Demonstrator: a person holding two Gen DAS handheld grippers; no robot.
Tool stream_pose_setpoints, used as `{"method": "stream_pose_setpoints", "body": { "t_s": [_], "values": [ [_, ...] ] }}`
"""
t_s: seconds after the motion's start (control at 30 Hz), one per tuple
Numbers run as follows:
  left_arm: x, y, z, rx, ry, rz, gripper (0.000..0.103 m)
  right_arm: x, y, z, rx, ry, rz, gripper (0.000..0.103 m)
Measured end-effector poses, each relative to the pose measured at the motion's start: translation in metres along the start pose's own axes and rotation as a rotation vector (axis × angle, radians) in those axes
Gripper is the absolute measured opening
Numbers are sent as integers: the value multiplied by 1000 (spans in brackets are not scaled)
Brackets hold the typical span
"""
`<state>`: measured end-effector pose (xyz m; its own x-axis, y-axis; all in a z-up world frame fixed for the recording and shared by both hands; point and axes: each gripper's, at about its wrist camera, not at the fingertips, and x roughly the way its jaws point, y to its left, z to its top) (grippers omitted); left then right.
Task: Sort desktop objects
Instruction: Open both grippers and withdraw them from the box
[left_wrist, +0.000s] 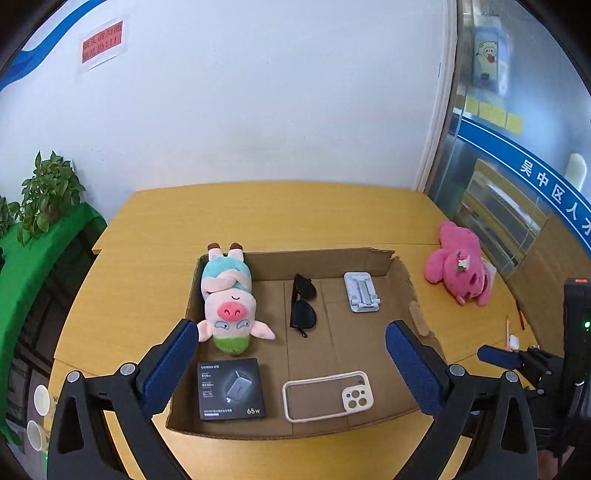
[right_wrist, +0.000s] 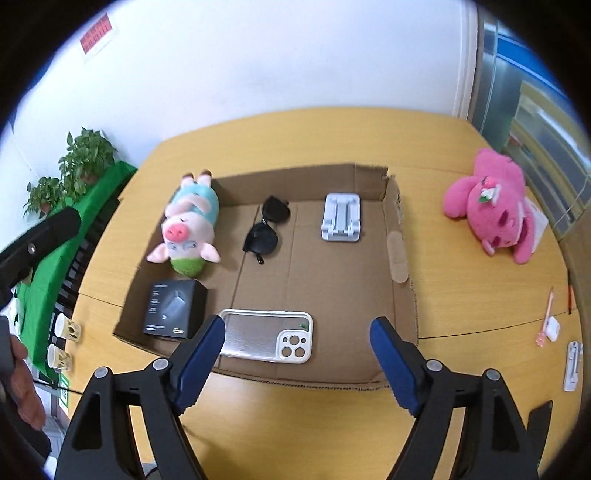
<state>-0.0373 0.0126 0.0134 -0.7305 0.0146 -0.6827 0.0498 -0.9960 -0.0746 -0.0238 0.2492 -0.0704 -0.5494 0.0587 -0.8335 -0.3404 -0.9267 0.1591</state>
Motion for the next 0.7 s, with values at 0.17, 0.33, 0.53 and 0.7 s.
{"method": "stream_pose_setpoints", "body": {
  "t_s": [0.17,0.33,0.53,0.7],
  "values": [
    [-27,-11,-12,33,-60,49,103,-25,4,-6,19,-27,9,81],
    [-47,-15,-18,52,-102,71,103,-41,13,-12,7,-48,13,81],
    [-58,-16,-20,62,-115,117,103,-50,23,-16,-10,-57,19,81],
    [-60,-13,-21,39,-92,112,103,-53,28,-19,-9,-57,19,81]
  ]
}}
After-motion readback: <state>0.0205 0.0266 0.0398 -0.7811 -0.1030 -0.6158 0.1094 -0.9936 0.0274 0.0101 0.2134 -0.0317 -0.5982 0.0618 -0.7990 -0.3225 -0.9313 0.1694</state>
